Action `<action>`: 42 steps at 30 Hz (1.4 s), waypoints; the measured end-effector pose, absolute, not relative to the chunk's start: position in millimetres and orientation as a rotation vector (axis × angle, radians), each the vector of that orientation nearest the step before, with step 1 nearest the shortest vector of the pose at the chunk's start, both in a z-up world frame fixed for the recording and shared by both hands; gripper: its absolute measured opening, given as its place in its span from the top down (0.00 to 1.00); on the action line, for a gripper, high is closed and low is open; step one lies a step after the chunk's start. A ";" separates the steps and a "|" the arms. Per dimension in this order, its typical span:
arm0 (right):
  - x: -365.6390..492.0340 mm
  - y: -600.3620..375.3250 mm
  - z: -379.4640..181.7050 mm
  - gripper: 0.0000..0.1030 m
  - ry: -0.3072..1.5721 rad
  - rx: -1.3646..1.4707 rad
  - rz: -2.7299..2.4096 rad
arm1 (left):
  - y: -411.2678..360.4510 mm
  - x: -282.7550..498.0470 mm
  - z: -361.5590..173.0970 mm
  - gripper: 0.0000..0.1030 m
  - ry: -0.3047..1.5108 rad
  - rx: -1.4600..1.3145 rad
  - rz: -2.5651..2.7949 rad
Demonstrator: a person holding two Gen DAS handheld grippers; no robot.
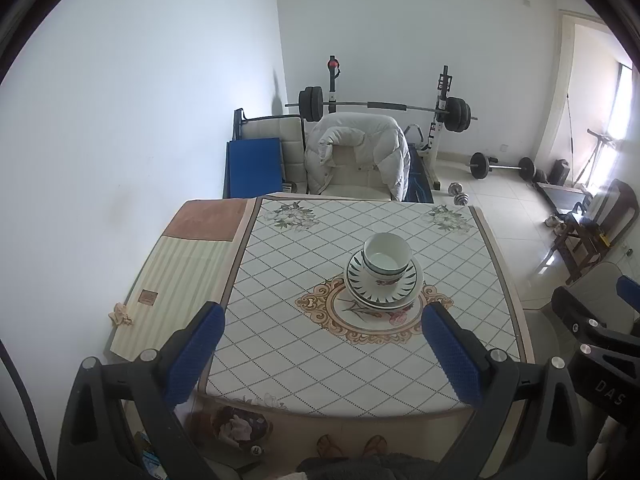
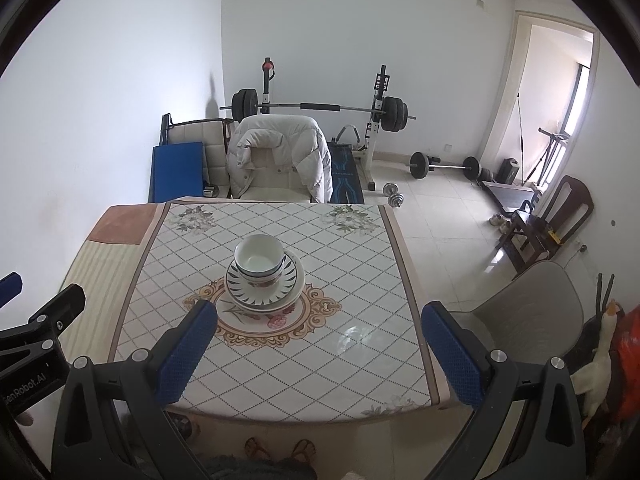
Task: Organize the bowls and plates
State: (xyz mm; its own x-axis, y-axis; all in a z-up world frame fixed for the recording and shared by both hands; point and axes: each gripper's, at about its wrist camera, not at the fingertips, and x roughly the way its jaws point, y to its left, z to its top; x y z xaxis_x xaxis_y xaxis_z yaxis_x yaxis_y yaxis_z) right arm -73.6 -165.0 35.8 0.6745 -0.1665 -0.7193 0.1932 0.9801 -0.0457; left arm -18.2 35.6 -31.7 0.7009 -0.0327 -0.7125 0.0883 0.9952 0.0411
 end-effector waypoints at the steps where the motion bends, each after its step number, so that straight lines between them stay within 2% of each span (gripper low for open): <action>1: -73.8 -164.6 35.6 0.00 0.806 0.036 -0.202 | 36.2 -19.0 -32.0 0.02 0.793 0.072 -0.067; 42: -87.6 -151.0 38.0 0.00 0.812 0.034 -0.199 | 54.9 -31.9 -32.6 0.02 0.792 0.072 -0.057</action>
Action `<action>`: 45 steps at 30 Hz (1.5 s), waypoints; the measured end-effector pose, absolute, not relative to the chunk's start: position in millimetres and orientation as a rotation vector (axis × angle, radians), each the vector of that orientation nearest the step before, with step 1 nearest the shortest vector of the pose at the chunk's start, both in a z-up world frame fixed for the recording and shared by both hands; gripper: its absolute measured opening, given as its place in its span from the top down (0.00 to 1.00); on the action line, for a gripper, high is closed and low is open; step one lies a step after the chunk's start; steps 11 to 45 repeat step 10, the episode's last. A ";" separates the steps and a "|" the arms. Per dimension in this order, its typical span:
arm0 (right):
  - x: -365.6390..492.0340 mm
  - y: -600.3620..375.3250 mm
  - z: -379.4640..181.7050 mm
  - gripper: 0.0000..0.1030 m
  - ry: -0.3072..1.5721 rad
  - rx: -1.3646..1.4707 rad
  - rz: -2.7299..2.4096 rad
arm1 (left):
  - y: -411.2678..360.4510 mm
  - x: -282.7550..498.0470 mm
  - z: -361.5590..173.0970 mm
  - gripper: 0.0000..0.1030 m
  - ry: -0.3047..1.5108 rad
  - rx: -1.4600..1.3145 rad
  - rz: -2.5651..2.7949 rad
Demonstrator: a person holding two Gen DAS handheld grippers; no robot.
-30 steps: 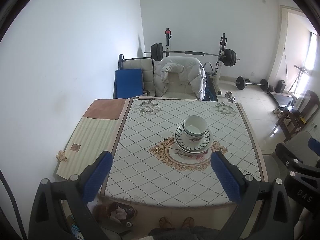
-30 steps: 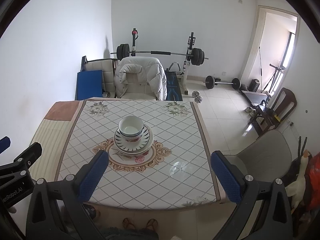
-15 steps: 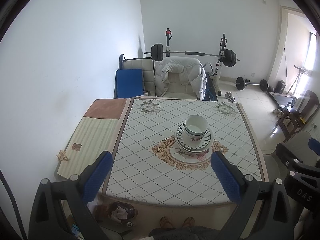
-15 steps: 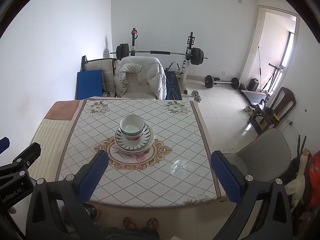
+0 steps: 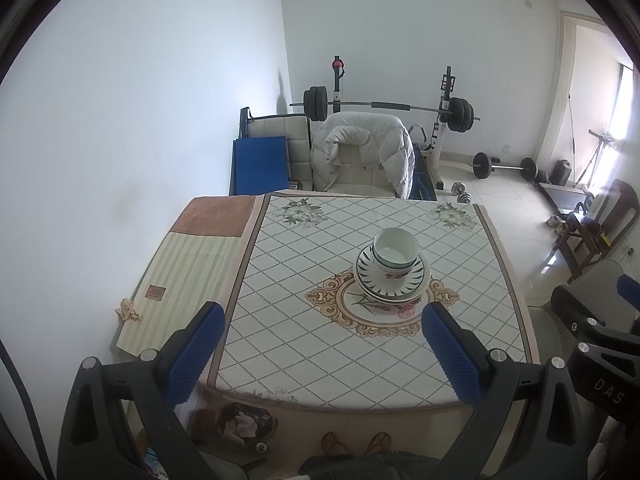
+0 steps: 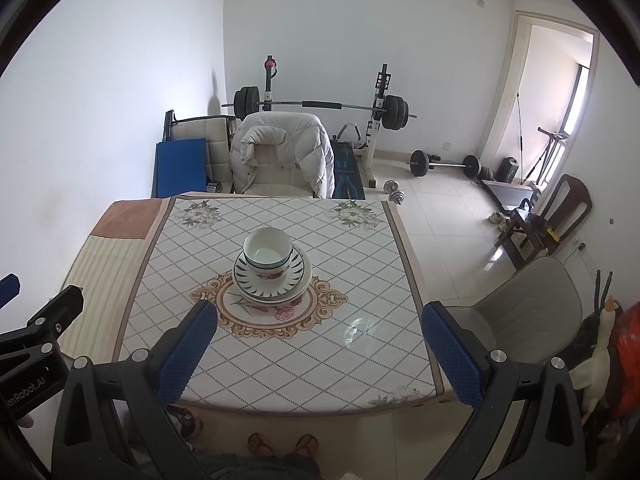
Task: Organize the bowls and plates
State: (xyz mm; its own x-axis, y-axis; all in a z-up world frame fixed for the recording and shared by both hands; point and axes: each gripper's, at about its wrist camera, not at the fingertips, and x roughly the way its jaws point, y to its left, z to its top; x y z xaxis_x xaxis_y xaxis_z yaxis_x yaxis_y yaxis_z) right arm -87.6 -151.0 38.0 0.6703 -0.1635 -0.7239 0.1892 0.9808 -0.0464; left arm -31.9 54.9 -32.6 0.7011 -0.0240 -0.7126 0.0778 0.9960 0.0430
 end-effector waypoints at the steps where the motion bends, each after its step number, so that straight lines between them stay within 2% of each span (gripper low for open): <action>1: -88.1 -150.6 37.9 0.00 0.813 0.035 -0.199 | 55.0 -31.0 -32.0 0.02 0.791 0.072 -0.057; 45: -88.9 -149.1 38.1 0.00 0.813 0.030 -0.200 | 54.7 -30.4 -31.0 0.02 0.781 0.076 -0.055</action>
